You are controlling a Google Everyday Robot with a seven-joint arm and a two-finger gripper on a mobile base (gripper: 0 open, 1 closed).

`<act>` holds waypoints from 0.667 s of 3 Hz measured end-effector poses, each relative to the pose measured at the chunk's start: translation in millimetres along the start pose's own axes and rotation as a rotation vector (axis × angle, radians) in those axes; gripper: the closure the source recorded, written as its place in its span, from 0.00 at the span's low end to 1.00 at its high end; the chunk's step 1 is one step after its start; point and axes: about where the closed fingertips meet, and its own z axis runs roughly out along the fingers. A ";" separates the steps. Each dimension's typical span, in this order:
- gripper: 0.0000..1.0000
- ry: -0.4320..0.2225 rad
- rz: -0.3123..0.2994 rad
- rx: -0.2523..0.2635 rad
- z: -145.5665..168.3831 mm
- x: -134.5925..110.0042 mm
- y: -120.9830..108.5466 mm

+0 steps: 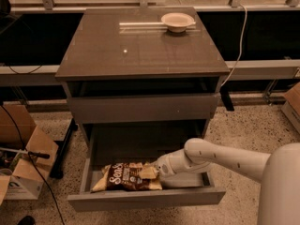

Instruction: Pick brown chip bag from middle drawer and place on counter

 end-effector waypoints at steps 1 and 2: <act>0.96 -0.021 -0.003 -0.002 -0.8 -3.4 5.1; 1.00 -0.076 -0.006 -0.012 -8.6 -16.5 10.8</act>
Offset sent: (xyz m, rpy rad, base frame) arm 0.0128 0.0000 0.0437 0.1203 -0.0684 -0.0737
